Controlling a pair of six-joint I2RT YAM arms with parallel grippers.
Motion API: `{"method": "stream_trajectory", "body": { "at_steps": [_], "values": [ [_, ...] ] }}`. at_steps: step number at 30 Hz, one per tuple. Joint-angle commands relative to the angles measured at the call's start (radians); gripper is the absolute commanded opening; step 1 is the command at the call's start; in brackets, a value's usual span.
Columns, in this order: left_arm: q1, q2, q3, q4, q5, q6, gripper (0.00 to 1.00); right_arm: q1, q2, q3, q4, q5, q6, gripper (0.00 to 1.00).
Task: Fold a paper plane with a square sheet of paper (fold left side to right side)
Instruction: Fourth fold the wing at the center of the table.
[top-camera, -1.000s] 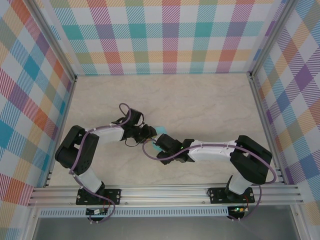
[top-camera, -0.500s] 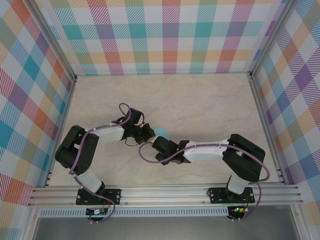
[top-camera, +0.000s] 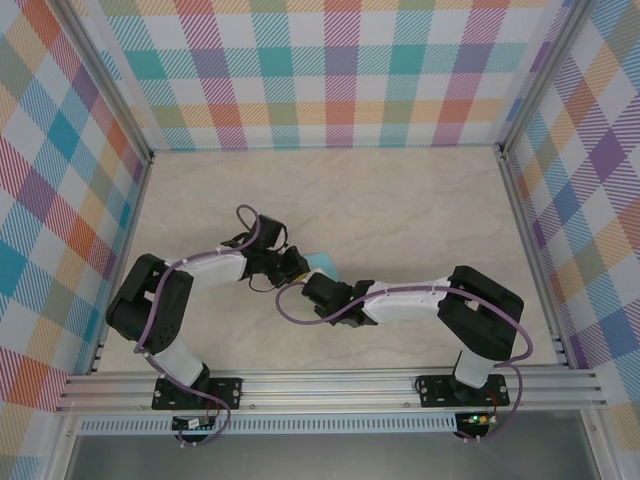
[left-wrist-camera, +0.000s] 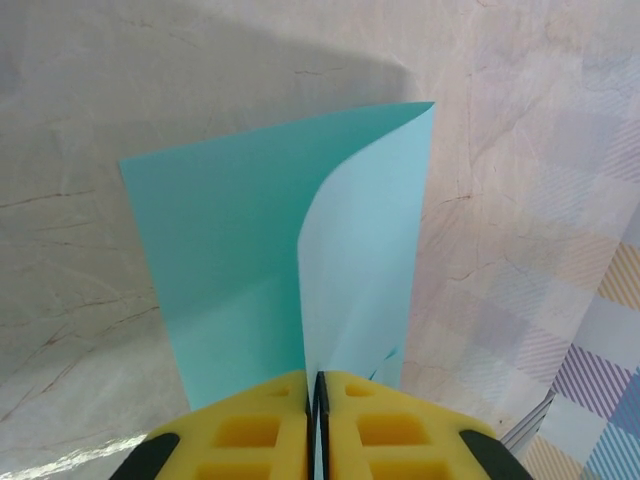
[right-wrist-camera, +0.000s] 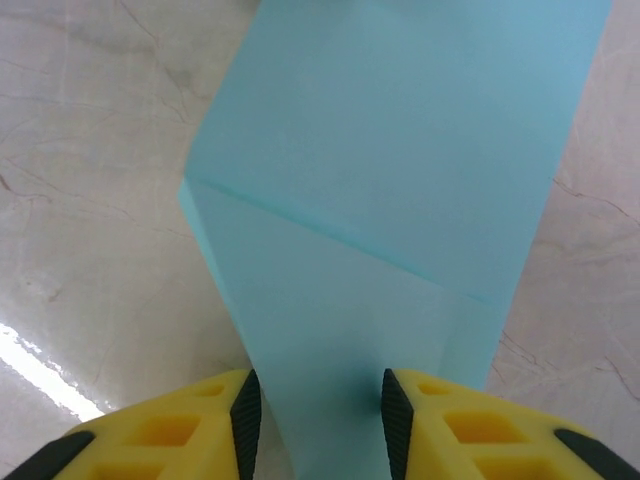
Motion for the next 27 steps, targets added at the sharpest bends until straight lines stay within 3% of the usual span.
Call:
{"method": "stream_trajectory", "body": {
  "at_steps": [1,9,16,22,27],
  "values": [
    [-0.007,-0.046,0.033,-0.050,-0.016,0.033,0.12,0.003,0.008,0.015,-0.017,0.037,0.032,0.35],
    [-0.006,-0.065,0.038,-0.072,-0.020,0.052,0.22,-0.003,-0.025,-0.001,-0.012,0.045,0.049,0.22],
    [0.008,-0.160,0.034,-0.151,-0.067,0.104,0.51,-0.020,-0.062,-0.035,0.003,0.011,0.053,0.14],
    [0.030,-0.290,0.003,-0.244,-0.131,0.135,0.76,-0.055,-0.082,-0.051,0.027,-0.112,0.055,0.12],
    [0.031,-0.320,-0.046,-0.238,-0.112,0.137,0.79,-0.117,-0.109,-0.069,0.058,-0.262,0.074,0.11]
  ]
}}
